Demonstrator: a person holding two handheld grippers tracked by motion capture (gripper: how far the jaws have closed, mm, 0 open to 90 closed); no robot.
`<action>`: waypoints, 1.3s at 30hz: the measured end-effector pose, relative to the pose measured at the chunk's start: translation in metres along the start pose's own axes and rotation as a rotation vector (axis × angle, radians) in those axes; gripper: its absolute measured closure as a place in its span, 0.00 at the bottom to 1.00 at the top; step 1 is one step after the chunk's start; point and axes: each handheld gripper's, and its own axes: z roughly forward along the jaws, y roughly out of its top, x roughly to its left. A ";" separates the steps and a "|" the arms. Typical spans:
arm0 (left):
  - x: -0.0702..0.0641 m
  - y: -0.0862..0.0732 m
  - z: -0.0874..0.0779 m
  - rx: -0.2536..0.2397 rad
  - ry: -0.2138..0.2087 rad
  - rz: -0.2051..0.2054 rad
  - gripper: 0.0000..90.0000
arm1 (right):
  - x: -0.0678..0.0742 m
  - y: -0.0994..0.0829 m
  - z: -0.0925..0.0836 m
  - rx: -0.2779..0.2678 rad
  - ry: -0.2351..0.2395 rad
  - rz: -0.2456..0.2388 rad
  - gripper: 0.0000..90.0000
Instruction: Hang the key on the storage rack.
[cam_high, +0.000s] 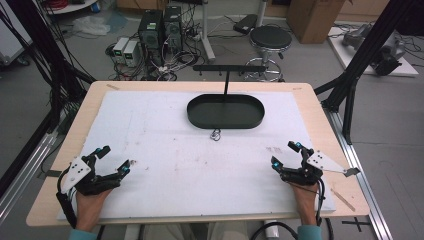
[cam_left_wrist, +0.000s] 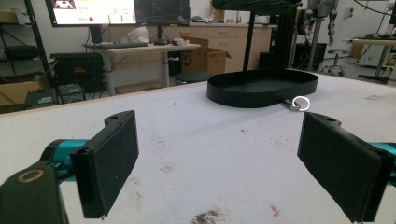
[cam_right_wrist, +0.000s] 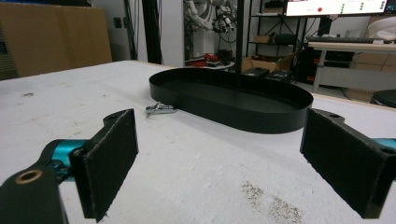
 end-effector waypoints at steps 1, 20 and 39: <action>0.000 0.000 0.000 0.000 -0.001 0.004 0.14 | 0.000 0.000 0.000 0.001 -0.002 0.000 0.12; 0.000 0.000 -0.001 -0.012 0.004 -0.002 0.14 | 0.001 0.000 0.000 0.007 -0.011 -0.010 0.12; 0.001 0.000 -0.002 -0.017 0.004 -0.004 0.14 | 0.001 0.061 0.046 0.186 0.131 -0.001 0.12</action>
